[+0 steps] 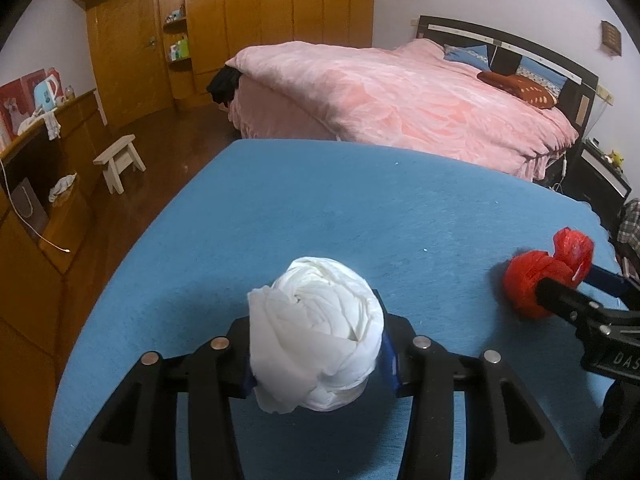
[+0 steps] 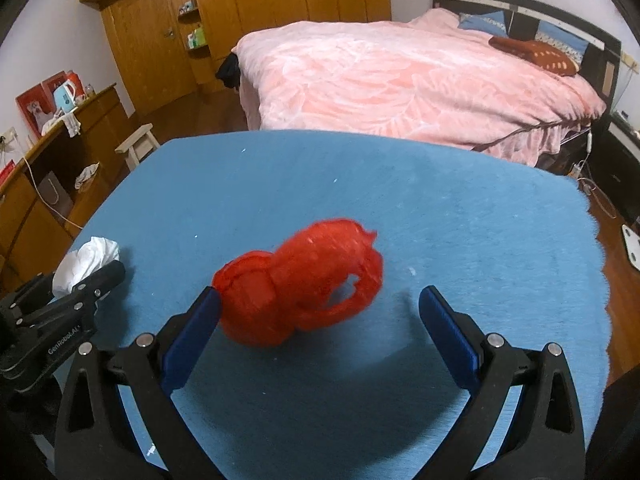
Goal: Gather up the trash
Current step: 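Grasp the white tissue with the left tool while the right tool grasps the red bag, then carry the tissue and red bag over the bin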
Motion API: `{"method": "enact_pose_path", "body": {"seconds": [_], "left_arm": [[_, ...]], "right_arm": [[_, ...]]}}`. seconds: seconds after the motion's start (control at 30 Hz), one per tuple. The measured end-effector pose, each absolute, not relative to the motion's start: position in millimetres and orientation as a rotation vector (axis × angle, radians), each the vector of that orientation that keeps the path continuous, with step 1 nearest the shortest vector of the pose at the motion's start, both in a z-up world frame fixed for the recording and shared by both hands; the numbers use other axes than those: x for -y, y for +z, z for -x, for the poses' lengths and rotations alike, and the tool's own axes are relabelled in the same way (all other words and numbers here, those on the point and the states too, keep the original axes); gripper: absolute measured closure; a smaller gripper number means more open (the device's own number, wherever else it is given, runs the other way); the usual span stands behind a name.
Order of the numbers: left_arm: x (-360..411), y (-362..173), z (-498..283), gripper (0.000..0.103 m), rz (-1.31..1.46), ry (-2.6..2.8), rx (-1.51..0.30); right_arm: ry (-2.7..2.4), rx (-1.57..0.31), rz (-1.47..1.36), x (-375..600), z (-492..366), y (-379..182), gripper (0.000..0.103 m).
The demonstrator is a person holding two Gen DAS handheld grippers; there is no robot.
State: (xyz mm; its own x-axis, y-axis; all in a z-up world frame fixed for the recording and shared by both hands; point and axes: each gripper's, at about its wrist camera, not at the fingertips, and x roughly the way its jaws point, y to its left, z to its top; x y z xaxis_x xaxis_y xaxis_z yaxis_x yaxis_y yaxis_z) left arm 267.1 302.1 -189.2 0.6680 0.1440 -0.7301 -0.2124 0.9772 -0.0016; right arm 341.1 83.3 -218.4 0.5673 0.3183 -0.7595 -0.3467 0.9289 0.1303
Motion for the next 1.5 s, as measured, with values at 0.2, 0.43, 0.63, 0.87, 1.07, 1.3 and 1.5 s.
{"method": "enact_pose_path", "body": {"seconds": [0.2, 0.43, 0.63, 0.87, 1.07, 1.3, 1.5], "left_arm": [[-303, -190, -266, 0.057, 0.087, 0.199, -0.821], [-302, -187, -263, 0.057, 0.08, 0.198, -0.809], [-293, -174, -257, 0.057, 0.078, 0.188, -0.781], [-268, -153, -244, 0.057, 0.062, 0.155, -0.744], [-244, -134, -230, 0.057, 0.06, 0.129, -0.726], [-207, -112, -208, 0.057, 0.043, 0.084, -0.701], [-176, -96, -186, 0.057, 0.035, 0.047, -0.672]], "right_arm": [[0.465, -0.906, 0.023, -92, -340, -219, 0.03], [0.547, -0.913, 0.037, -100, -334, -211, 0.065], [0.541, -0.885, 0.017, -87, -324, -194, 0.065], [0.525, -0.848, 0.008, -63, -306, -175, 0.065], [0.512, -0.818, -0.008, -37, -281, -155, 0.065], [0.503, -0.769, -0.034, -2, -247, -129, 0.065], [0.485, -0.742, -0.049, 29, -215, -110, 0.065]]}}
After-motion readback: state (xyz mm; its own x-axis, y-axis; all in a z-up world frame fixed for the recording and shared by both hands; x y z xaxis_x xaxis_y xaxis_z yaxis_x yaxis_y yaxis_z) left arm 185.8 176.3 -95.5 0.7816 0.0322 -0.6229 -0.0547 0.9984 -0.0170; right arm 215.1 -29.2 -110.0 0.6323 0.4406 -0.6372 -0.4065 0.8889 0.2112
